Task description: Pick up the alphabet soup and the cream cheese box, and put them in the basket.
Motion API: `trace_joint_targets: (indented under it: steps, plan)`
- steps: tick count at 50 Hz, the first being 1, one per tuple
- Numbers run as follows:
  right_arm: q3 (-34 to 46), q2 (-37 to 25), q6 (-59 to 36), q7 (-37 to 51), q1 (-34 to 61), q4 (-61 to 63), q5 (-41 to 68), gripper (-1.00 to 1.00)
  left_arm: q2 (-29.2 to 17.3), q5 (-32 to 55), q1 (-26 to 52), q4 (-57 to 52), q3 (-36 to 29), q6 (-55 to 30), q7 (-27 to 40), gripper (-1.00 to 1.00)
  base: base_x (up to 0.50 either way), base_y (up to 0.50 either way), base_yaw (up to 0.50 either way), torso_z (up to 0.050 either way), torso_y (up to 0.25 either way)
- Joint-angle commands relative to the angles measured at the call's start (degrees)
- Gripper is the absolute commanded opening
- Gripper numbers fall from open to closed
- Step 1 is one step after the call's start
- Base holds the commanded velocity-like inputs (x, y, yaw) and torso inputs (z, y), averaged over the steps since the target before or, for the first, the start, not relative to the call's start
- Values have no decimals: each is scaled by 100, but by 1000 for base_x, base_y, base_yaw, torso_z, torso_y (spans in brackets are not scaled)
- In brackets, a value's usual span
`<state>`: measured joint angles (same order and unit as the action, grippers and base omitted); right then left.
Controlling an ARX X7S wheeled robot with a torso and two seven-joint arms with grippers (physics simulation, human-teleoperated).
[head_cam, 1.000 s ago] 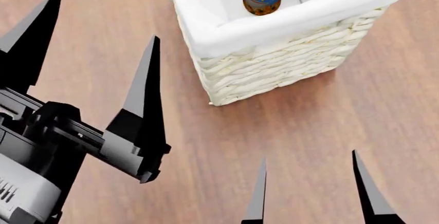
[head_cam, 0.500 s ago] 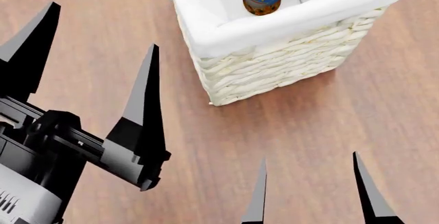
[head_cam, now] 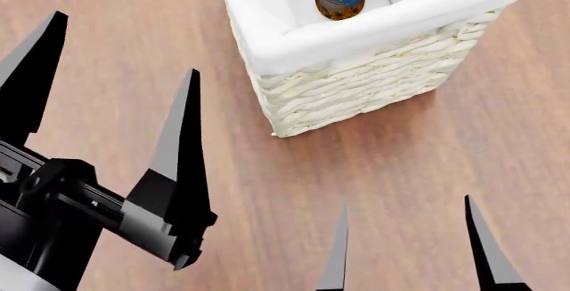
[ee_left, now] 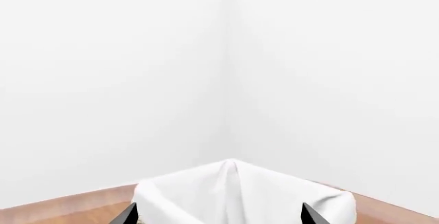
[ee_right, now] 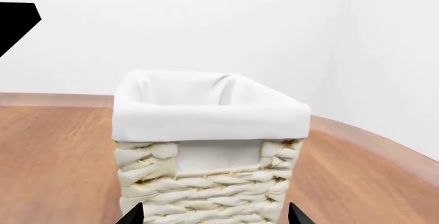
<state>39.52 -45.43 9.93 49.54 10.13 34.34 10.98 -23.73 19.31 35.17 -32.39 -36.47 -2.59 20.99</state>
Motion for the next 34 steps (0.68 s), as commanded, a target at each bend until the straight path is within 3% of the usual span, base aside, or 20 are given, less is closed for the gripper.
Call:
trace_joint_targets:
  steps: [1, 34]
  plan:
    - [-34, -101, -268, 100, -20, 474, -153, 100, -187, -7, -110, -685, 43, -189, 192, 100, 0, 0, 0, 0, 0]
    - [-93, -302, -535, 303, -198, 1249, -737, 100, -445, -10, -241, -1677, 113, -460, 505, 100, 0, 0, 0, 0, 0]
